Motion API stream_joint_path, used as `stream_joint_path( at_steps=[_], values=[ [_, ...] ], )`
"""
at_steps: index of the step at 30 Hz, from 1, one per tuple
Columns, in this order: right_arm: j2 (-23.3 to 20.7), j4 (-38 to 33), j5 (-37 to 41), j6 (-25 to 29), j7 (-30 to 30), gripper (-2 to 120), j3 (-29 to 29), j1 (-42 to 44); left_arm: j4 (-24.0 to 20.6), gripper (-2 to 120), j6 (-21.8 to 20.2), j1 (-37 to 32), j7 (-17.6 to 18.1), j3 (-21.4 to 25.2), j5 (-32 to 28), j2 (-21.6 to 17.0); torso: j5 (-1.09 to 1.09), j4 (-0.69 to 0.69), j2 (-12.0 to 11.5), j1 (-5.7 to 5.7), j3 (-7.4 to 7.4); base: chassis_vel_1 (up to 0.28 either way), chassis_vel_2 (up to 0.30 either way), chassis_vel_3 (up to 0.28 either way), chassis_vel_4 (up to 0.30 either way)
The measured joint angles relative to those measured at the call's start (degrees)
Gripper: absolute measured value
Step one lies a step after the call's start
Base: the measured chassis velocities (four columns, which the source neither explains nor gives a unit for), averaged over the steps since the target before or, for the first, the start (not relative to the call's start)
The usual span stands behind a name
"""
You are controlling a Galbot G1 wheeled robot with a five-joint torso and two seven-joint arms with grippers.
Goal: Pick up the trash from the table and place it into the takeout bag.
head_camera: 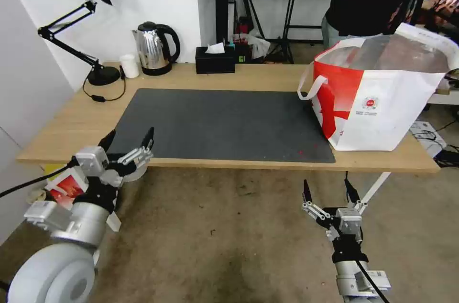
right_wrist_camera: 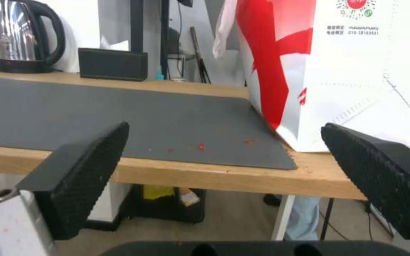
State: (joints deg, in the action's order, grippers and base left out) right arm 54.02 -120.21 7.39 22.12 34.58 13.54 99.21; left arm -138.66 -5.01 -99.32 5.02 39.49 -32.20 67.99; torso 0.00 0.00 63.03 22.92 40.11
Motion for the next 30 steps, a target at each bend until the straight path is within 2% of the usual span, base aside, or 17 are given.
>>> stream_joint_path(
  at_steps=[5, 8, 13, 20, 30],
  values=[
    [0.00, 0.00, 0.00, 0.00, 0.00, 100, 0.00, 0.00, 0.73, 100, 2.06, -1.72, -0.22, -2.35, 4.11, 2.94, 0.00, -0.01, 0.00, 0.00, 0.00, 0.000, 0.000, 0.000, 0.000],
    [0.00, 0.00, 0.00, 0.00, 0.00, 100, 0.00, 0.00, 1.66, 100, 4.45, -2.89, 0.77, -4.26, 8.55, 5.64, 0.00, 0.00, -0.01, 0.00, 0.00, 0.000, 0.000, 0.000, 0.000],
    [0.00, 0.00, 0.00, 0.00, 0.00, 100, 0.00, 0.00, 2.72, 100, 7.02, -3.70, 1.44, -5.55, 12.00, 7.86, 0.01, 0.00, -0.01, 0.00, 0.00, 0.000, 0.000, 0.000, 0.000],
    [0.00, 0.00, 0.00, 0.00, 0.00, 100, 0.00, 0.00, 3.98, 100, 8.96, -4.06, 1.19, -6.89, 14.02, 9.34, 0.00, -0.01, -0.01, 0.00, 0.00, 0.000, 0.000, 0.000, 0.000],
    [0.00, 0.00, 0.00, 0.00, 0.00, 100, 0.00, 0.00, 5.26, 100, 9.20, -4.39, 1.33, -8.06, 14.92, 9.93, 0.00, 0.00, -0.01, 0.00, 0.00, 0.000, 0.000, 0.000, 0.000]
  ],
)
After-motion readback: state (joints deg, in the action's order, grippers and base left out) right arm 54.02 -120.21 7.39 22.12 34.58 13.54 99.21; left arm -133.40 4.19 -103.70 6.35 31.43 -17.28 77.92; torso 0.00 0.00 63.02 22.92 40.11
